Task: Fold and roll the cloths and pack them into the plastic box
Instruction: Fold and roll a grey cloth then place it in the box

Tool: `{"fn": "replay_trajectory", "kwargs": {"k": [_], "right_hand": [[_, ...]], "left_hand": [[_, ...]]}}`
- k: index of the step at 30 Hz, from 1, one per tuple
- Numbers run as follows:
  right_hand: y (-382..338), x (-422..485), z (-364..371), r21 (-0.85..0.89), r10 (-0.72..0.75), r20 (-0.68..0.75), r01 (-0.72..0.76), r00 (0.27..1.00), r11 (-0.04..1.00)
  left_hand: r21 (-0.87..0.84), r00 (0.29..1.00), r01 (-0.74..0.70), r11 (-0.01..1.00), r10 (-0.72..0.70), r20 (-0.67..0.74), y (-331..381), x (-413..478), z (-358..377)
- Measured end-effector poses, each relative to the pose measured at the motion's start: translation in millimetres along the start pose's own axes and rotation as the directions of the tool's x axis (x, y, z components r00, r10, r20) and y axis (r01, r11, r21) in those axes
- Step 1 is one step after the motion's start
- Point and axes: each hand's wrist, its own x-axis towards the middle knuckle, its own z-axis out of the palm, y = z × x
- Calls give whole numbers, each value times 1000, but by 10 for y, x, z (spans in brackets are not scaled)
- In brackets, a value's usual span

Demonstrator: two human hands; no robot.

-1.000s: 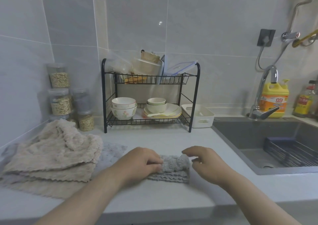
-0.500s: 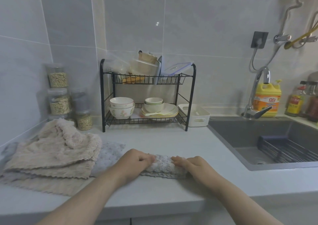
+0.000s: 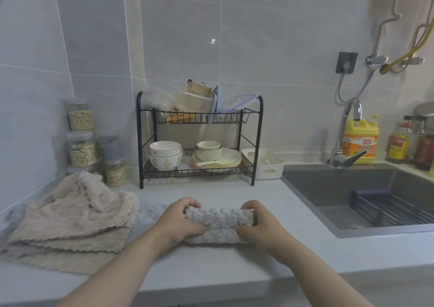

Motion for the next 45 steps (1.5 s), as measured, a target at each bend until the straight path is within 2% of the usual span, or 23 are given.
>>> {"fn": "replay_trajectory", "kwargs": {"k": [3, 7, 10, 12, 18, 21, 26, 29, 31, 33, 34, 36, 38, 39, 42, 43, 45], "right_hand": [[-77, -1, 1, 319, -18, -61, 36, 998, 947], [-199, 167, -16, 557, -15, -125, 82, 992, 827], [-304, 404, -72, 568, -57, -168, 144, 984, 810], [-374, 610, -114, 574, -92, -188, 186, 978, 797], [-532, 1209, -230, 619, -156, -261, 289, 953, 730], [-679, 1362, -329, 639, -107, -279, 268, 954, 722], [-1302, 1380, -697, 627, 49, -318, 171, 947, 760], [-1750, 1314, -974, 564, 76, -319, 124, 945, 816], [-2005, 1240, -1148, 438, 65, -293, 73, 954, 896], [-2200, 1169, -1293, 410, 46, -281, 77, 959, 909], [-2286, 1120, -1339, 440, 53, -294, 86, 954, 894], [-2454, 1033, -1409, 491, 57, -361, 138, 931, 860], [-2542, 928, -1460, 503, 66, -446, 189, 893, 843], [-2565, 860, -1491, 500, 76, -489, 207, 869, 841], [-2550, 635, -1644, 494, 125, -591, 236, 797, 837], [-2517, 509, -1757, 470, 138, -629, 233, 765, 851], [-2487, 312, -1908, 423, 153, -653, 190, 742, 886]], "left_hand": [[-390, 997, 49, 920, -66, -29, 44, -5, 17], [-630, 993, 113, 768, -112, 42, 89, 137, -43], [-673, 992, 123, 730, -96, 78, 147, 345, -68], [-699, 995, 98, 708, -93, 45, 225, 538, -89], [-736, 976, -198, 647, 62, -208, 512, 1013, -173], [-725, 961, -232, 648, 37, -274, 738, 1173, -217], [-675, 971, -152, 722, -19, -240, 1481, 1377, -429], [-686, 979, -101, 720, -51, -198, 1957, 1442, -572], [-690, 984, -62, 721, -73, -165, 2222, 1446, -611], [-746, 983, -40, 665, -108, -149, 2412, 1461, -603], [-799, 985, -19, 601, -127, -119, 2482, 1453, -564], [-914, 987, 91, 396, -160, 29, 2628, 1422, -417], [-919, 941, 316, 236, -204, 271, 2793, 1358, -199], [-888, 906, 412, 202, -191, 377, 2879, 1311, -81], [-828, 848, 526, 196, -43, 529, 3127, 1261, 231], [-816, 837, 538, 211, -15, 548, 3230, 1259, 386], [-823, 861, 497, 274, -32, 508, 3325, 1295, 587]]}}
